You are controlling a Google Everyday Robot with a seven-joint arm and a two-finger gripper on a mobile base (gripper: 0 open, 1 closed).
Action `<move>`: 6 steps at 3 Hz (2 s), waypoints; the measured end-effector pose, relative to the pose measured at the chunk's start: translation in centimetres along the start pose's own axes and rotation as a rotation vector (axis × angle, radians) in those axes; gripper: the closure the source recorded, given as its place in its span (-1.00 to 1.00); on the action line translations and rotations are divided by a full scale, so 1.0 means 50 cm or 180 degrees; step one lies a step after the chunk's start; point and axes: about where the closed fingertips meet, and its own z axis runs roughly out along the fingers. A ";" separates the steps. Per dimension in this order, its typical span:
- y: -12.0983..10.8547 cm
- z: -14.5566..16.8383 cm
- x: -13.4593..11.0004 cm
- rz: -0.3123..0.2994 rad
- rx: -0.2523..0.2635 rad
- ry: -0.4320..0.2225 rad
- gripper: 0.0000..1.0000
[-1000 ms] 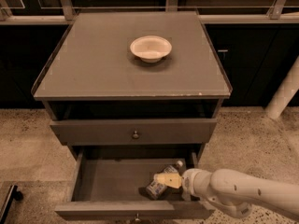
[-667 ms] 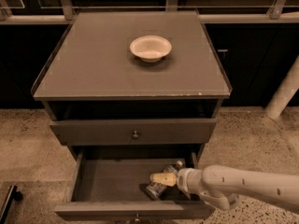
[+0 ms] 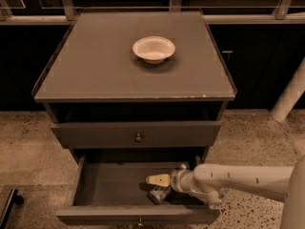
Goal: Pick blue plastic bottle from middle drawer and place on counter
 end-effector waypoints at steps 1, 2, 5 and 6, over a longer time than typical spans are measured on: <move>0.013 0.039 -0.023 -0.0001 0.0080 0.0029 -1.00; 0.016 0.075 -0.017 -0.0153 0.0387 0.0120 -0.64; 0.024 0.083 -0.020 -0.0208 0.0442 0.0126 0.75; 0.024 0.083 -0.020 -0.0208 0.0442 0.0126 1.00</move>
Offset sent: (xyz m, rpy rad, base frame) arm 0.0305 0.0356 -0.0425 -0.3350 0.0092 -0.0053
